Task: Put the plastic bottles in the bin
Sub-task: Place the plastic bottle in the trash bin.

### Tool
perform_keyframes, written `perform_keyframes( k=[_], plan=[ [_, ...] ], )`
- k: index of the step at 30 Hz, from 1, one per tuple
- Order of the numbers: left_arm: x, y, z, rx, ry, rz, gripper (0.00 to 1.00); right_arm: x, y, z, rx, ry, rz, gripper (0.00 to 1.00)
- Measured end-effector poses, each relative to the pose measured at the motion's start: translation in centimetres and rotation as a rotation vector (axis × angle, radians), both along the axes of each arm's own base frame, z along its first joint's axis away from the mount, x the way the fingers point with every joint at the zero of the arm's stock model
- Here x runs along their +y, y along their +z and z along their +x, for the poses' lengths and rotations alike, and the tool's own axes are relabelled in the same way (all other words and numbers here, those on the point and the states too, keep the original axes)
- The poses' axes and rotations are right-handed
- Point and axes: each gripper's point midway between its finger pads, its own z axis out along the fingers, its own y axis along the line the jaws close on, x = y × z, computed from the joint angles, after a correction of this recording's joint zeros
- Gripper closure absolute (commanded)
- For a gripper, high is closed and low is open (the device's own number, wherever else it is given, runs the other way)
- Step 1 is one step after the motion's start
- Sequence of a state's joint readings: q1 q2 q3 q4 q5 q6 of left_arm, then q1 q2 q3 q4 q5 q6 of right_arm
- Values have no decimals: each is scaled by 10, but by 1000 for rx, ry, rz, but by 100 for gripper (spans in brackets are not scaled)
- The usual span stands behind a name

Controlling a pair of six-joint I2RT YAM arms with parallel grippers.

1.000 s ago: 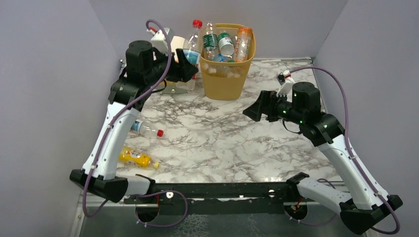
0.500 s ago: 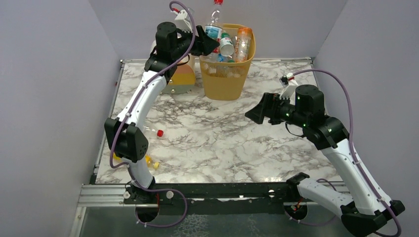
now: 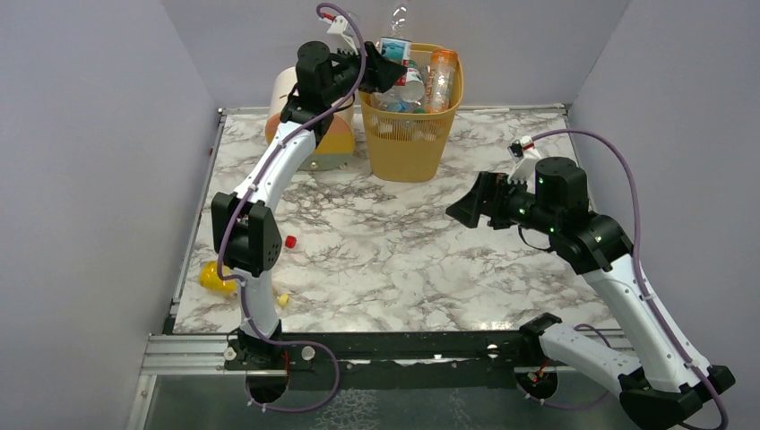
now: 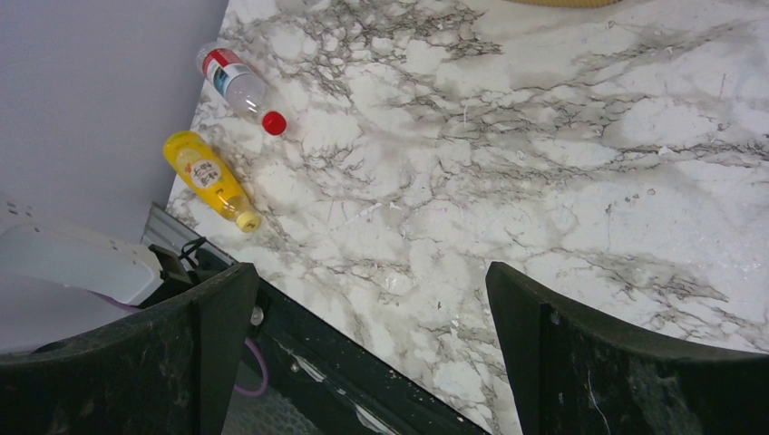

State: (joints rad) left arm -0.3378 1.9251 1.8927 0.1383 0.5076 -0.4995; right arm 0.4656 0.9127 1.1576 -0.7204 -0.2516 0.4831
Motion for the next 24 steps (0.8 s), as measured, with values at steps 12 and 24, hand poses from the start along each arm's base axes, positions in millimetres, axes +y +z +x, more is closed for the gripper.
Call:
perform_keyframes(
  k=[12,24],
  plan=[
    [-5,-20,21,-20,8,23,35,1,-22,1,48,-3,-17,1],
    [-3,-45,30,4,36,59,14,2,-26,2,57,-6,-14,1]
  ],
)
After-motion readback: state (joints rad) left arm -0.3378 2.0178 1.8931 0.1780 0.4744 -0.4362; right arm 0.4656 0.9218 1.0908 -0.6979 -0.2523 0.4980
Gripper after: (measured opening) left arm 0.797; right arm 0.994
